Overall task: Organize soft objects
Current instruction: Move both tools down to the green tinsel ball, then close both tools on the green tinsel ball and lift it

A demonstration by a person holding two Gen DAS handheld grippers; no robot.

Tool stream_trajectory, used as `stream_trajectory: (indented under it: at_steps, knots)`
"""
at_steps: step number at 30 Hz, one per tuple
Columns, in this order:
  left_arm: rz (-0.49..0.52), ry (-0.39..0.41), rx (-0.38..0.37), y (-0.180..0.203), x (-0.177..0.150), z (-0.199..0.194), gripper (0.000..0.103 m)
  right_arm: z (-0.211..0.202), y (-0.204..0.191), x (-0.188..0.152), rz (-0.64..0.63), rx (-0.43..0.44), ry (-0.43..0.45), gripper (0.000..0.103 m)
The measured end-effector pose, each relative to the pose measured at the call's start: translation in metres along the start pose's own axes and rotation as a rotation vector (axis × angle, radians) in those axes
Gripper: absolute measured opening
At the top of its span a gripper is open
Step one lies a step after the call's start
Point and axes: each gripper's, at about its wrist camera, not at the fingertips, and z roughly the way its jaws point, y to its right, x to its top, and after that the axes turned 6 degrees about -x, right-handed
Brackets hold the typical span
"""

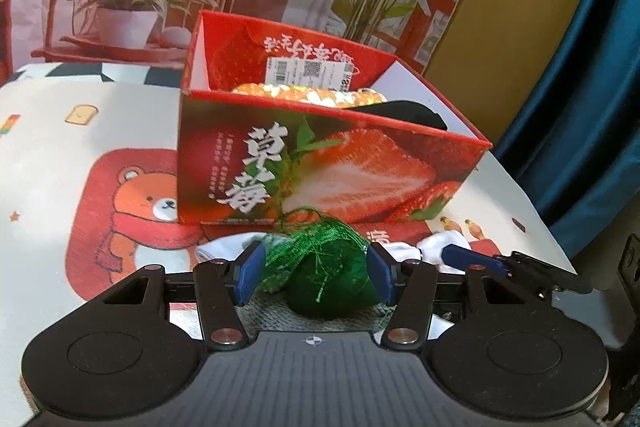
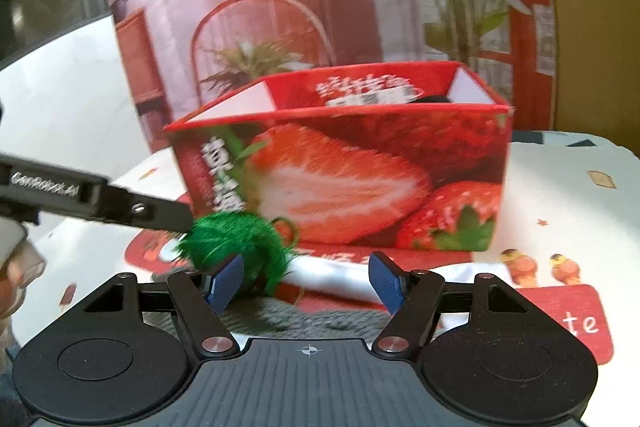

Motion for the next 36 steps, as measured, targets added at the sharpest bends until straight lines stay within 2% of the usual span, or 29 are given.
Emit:
stream_trajectory:
  at_steps: [4,7,13,22,29,36]
  knots:
    - [-0.012,-0.017,-0.028,-0.001,-0.005,0.009,0.057,0.004,-0.008,-0.001,-0.027,0.015,-0.012,0.065]
    - [-0.031,-0.028,-0.047,-0.003,-0.008,0.015,0.052,0.007,-0.01,-0.003,-0.034,0.024,-0.025,0.065]
    - [-0.043,-0.043,-0.085,-0.003,-0.008,0.026,0.051,0.017,-0.02,-0.003,-0.098,0.053,-0.039,0.065]
    - [-0.065,-0.049,-0.098,-0.008,-0.007,0.034,0.049,0.043,-0.034,0.004,-0.158,0.106,-0.076,0.042]
    - [-0.056,-0.039,-0.103,-0.006,-0.006,0.033,0.047,0.047,-0.036,0.004,-0.139,0.109,-0.097,0.038]
    - [-0.013,0.01,-0.097,0.011,0.007,0.015,0.047,0.031,-0.032,0.017,-0.137,0.114,-0.039,0.038]
